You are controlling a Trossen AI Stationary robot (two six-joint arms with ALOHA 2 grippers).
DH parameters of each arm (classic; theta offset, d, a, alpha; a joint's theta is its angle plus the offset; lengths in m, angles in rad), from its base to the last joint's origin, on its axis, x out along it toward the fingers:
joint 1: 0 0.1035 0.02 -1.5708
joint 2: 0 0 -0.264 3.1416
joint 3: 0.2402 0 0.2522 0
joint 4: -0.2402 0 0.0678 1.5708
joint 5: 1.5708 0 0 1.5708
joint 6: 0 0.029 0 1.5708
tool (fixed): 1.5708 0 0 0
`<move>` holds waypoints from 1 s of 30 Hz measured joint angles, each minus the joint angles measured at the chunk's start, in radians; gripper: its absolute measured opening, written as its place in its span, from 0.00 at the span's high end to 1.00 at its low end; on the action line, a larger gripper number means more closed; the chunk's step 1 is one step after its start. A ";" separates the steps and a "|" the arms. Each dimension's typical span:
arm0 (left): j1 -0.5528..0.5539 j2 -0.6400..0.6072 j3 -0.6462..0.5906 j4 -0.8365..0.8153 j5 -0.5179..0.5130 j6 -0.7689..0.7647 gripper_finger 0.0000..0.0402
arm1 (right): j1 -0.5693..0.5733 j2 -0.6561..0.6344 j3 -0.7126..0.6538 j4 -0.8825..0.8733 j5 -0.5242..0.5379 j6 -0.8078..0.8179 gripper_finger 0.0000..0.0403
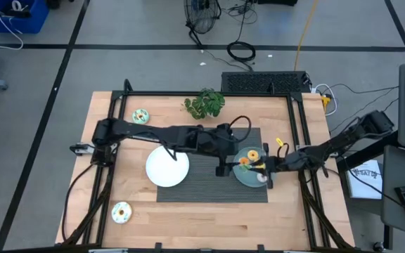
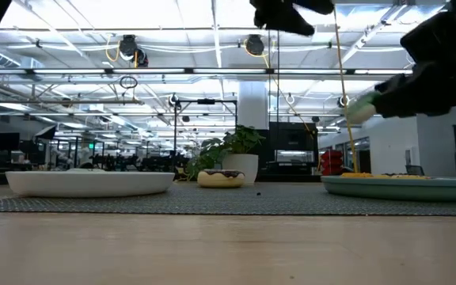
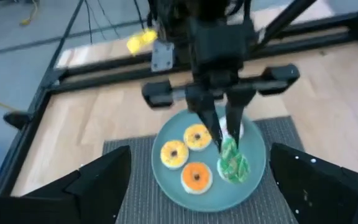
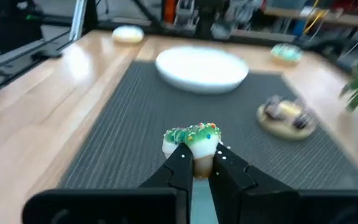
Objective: Pick & Place donuts
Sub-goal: Put the small green doughnut on top of the blue plate
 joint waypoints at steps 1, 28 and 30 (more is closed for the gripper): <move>-0.002 -0.004 0.000 0.001 0.000 0.005 0.06 | 0.013 0.000 0.000 -0.019 0.000 0.019 0.93; 0.004 -0.036 -0.001 0.009 0.192 0.102 0.06 | 0.118 0.029 0.000 -0.235 0.034 0.254 0.94; 0.003 -0.058 -0.001 0.000 0.262 0.135 0.06 | 0.118 0.029 0.000 -0.229 0.034 0.254 0.94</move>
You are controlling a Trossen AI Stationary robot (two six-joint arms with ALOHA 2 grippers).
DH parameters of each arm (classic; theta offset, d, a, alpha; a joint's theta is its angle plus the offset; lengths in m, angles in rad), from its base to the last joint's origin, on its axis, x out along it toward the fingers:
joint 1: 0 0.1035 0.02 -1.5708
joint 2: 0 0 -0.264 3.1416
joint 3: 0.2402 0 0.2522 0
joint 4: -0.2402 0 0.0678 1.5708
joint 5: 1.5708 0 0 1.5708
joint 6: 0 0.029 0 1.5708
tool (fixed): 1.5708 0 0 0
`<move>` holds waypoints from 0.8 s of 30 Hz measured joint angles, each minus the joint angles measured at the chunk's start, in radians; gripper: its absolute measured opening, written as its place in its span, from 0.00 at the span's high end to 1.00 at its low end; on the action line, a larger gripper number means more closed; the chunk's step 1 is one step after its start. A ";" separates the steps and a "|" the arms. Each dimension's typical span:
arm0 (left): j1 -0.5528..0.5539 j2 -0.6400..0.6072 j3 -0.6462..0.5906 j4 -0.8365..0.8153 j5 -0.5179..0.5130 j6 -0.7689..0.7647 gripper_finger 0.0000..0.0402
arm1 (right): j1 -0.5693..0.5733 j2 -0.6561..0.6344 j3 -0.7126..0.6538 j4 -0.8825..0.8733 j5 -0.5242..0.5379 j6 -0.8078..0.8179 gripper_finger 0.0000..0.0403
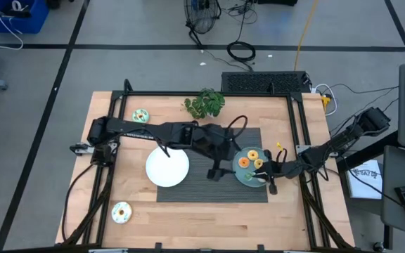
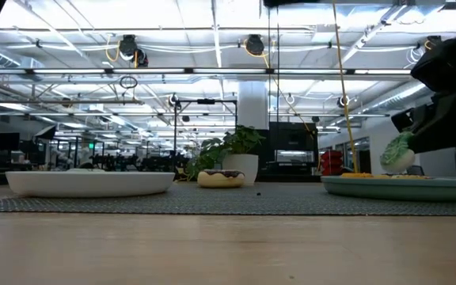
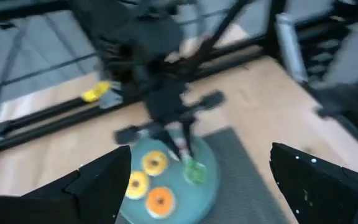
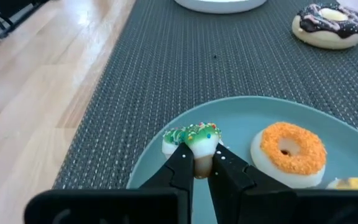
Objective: Pick & Place donuts
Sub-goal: Put the small green doughnut on top of the blue plate
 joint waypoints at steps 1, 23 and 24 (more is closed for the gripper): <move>0.001 -0.009 -0.009 -0.006 0.015 0.000 0.06 | 0.000 0.000 0.000 0.006 -0.001 -0.003 0.94; 0.029 -0.789 -1.189 0.834 -0.269 -0.254 0.06 | 0.000 -0.061 -0.001 0.043 -0.006 -0.069 0.94; 0.023 -0.837 -1.240 0.845 -0.293 -0.261 0.06 | 0.000 -0.061 -0.001 0.049 -0.006 -0.072 0.94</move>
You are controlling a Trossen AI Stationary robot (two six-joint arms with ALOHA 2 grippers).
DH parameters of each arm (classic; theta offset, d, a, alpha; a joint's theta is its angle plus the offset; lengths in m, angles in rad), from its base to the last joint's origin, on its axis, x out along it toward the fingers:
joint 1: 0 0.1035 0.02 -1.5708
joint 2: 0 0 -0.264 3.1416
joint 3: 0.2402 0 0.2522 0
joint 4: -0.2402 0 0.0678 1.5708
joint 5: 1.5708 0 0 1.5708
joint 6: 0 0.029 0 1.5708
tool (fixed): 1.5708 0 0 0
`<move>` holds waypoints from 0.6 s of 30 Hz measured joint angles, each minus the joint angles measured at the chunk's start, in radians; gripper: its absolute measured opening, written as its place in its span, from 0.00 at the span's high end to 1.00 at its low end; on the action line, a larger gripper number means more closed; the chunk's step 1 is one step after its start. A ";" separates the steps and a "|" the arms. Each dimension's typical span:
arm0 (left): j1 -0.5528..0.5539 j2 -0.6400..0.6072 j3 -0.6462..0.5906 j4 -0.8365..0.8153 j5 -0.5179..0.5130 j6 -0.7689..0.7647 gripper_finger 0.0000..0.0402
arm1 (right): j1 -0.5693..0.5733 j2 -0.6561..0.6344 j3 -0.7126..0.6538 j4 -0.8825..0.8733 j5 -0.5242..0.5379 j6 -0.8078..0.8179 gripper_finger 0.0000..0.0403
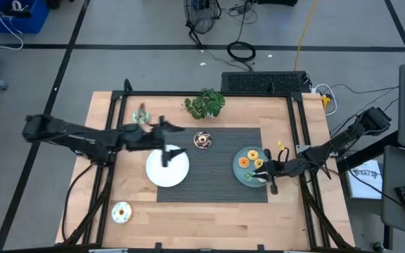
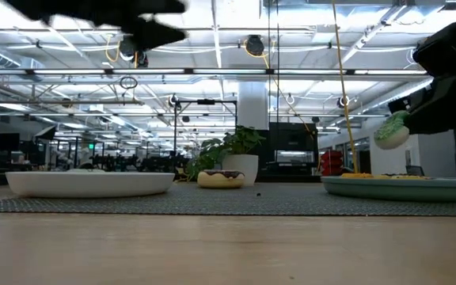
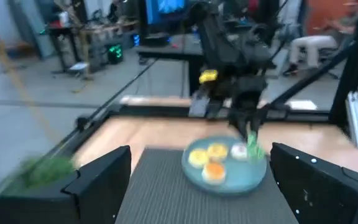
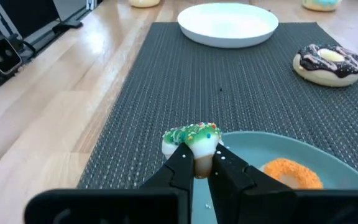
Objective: Pick & Place donuts
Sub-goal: Put the small green doughnut on top of the blue plate
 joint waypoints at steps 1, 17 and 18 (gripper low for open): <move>-0.006 -0.050 -0.049 -0.007 -0.031 -0.005 0.06 | 0.000 0.000 0.000 -0.001 0.000 0.000 0.94; -0.010 -0.648 -0.551 0.015 -0.171 -0.040 0.06 | 0.000 -0.010 0.000 -0.001 -0.001 -0.019 0.94; -0.010 -0.674 -0.569 0.016 -0.171 -0.042 0.06 | 0.000 -0.010 0.000 -0.001 -0.001 -0.019 0.94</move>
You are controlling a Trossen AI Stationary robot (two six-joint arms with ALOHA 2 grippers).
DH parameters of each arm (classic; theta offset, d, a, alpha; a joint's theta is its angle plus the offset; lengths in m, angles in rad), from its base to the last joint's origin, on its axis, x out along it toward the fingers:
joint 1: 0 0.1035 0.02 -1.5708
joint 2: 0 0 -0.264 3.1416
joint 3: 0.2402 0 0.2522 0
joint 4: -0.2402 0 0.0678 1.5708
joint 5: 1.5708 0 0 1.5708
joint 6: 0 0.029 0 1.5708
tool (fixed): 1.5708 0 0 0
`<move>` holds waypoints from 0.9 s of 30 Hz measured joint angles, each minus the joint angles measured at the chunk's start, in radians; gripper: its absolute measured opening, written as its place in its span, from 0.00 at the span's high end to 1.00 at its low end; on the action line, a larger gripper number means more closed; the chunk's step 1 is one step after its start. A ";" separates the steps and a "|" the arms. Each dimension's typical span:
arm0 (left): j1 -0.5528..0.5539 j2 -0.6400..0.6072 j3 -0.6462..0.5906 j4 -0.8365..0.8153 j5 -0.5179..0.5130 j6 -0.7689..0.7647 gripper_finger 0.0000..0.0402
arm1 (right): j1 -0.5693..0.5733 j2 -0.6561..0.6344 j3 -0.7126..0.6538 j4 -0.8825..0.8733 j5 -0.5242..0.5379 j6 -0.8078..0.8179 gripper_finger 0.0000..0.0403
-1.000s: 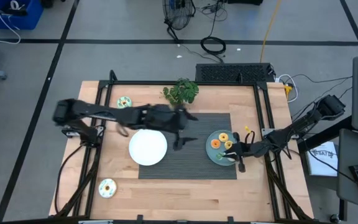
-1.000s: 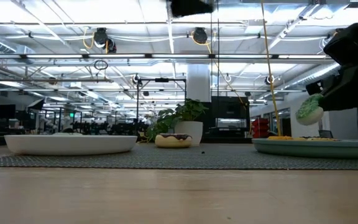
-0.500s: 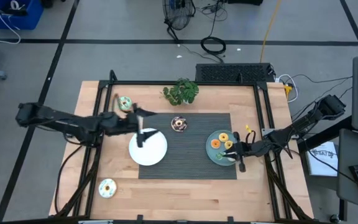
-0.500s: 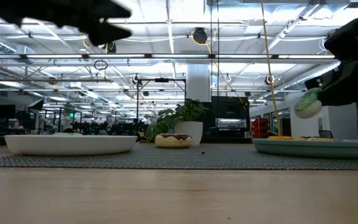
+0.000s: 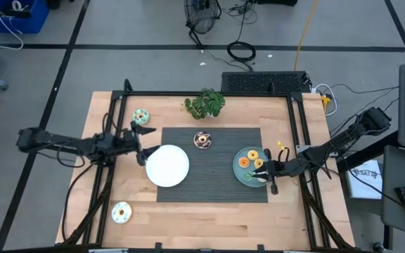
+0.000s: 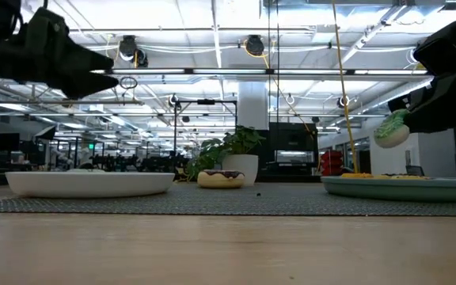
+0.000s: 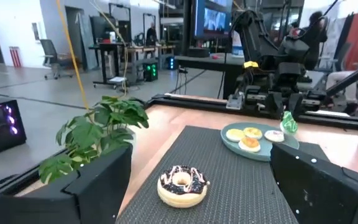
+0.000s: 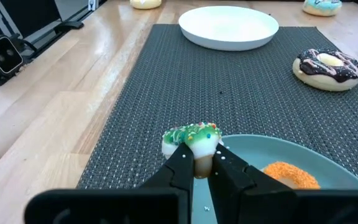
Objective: Pick & Place donuts
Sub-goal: Put the small green doughnut on top of the blue plate
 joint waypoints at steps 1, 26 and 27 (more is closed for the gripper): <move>0.000 -0.022 -0.016 -0.009 0.000 -0.003 0.06 | 0.000 0.000 0.000 0.000 0.000 0.000 0.94; 0.001 -0.080 -0.017 -0.245 -0.096 -0.072 0.06 | 0.000 0.086 0.000 0.065 -0.074 0.000 0.94; 0.001 -0.080 -0.017 -0.245 -0.096 -0.072 0.06 | 0.000 0.102 0.000 0.090 -0.074 -0.001 0.94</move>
